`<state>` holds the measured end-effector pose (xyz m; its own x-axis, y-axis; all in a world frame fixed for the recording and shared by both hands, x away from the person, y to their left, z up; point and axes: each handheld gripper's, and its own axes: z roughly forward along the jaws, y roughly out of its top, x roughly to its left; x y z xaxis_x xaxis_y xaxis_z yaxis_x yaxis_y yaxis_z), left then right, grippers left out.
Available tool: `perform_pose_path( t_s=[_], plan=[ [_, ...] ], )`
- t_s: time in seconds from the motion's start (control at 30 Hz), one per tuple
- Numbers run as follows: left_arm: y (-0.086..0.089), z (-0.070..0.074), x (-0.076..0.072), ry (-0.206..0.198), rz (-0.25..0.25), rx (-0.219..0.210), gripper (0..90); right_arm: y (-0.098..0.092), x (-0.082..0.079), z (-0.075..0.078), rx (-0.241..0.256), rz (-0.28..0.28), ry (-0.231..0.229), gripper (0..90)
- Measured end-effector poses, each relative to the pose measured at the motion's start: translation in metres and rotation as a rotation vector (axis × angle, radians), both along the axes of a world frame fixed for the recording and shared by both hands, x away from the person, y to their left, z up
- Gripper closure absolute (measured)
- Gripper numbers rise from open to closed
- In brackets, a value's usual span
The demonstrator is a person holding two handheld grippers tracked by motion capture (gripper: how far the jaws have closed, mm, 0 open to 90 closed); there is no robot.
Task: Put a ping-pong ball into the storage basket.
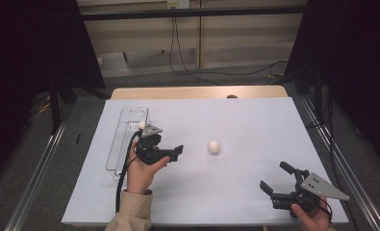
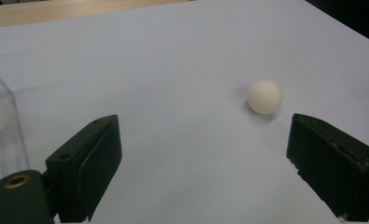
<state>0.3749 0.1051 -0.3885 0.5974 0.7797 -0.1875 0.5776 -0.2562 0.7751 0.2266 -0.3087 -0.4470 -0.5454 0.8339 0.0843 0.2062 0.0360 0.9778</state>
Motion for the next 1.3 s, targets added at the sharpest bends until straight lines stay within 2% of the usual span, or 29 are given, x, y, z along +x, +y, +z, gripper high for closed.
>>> perform_pose_path(
  t_s=[0.47, 0.87, 1.3],
  plan=[
    [-0.008, -0.003, -0.001, 0.004, -0.018, 0.012, 10.0, 0.002, 0.001, 0.0, 0.002, 0.003, 0.002, 2.2],
    [-0.018, -0.008, -0.001, 0.008, -0.03, -0.002, 9.8, 0.002, 0.002, 0.0, 0.002, 0.004, 0.003, 2.2],
    [-0.029, -0.014, 0.0, 0.012, -0.045, 0.006, 9.4, 0.001, 0.001, 0.0, -0.002, 0.002, 0.002, 2.2]
  ],
)
